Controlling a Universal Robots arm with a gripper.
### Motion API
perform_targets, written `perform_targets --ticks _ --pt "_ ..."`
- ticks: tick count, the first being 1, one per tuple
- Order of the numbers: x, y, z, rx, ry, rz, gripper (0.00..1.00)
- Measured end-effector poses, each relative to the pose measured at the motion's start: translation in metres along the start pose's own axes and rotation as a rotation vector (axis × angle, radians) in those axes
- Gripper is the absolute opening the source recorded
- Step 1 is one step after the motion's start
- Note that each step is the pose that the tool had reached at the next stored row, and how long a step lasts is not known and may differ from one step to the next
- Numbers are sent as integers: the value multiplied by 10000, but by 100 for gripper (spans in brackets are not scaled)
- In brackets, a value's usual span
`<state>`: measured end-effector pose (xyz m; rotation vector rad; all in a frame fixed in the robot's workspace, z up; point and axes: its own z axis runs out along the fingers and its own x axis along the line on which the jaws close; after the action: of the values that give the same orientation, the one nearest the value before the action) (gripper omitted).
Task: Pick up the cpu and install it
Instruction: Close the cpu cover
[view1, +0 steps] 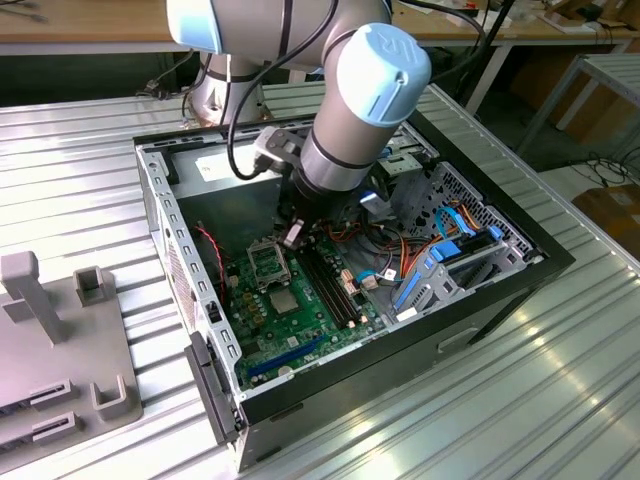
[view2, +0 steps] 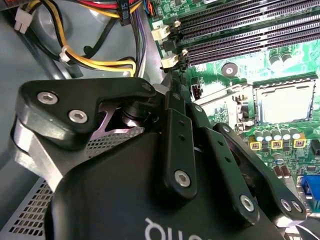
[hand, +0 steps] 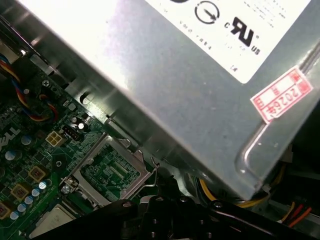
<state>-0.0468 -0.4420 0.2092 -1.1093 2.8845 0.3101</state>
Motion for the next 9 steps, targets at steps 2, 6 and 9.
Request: perform_targets --ticks 2,6,9 --pt "3 2 0 0 1 -3 12" --pt "10 8 -1 1 2 0 12" --pt "14 15 -15 1 6 -2 12"
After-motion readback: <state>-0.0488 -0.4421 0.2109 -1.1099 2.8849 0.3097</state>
